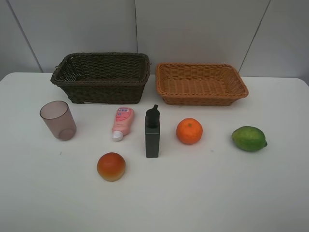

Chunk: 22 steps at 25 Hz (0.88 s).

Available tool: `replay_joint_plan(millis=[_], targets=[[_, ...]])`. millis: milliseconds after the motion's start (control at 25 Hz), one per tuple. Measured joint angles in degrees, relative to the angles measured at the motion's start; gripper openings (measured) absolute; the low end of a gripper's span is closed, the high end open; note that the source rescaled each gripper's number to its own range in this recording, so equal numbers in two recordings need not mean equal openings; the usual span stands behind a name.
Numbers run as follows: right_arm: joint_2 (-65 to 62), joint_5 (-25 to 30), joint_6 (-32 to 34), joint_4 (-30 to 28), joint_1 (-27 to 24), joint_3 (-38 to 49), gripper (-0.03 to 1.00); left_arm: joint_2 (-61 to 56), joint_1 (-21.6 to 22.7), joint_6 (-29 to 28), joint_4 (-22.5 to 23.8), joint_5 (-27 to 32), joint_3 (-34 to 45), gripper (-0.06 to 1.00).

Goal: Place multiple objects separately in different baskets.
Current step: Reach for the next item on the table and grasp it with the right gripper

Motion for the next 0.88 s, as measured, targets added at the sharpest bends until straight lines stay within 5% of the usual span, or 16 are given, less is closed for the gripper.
replay_joint_plan(millis=[200,520,880], targets=[[16.3,0.0,0.0,0.4,0.0,-4.0,0.97,0.0,0.0,0.0,0.0,0.0,0.0,1.00],[46.9,-8.9,0.0,2.6,0.1,-12.8,0.97,0.0,0.0,0.0,0.0,0.0,0.0,1.00],[73.9,-6.4,-7.7,1.6,6.9,-26.0,0.97,0.0,0.0,0.0,0.0,0.0,0.0,1.00]])
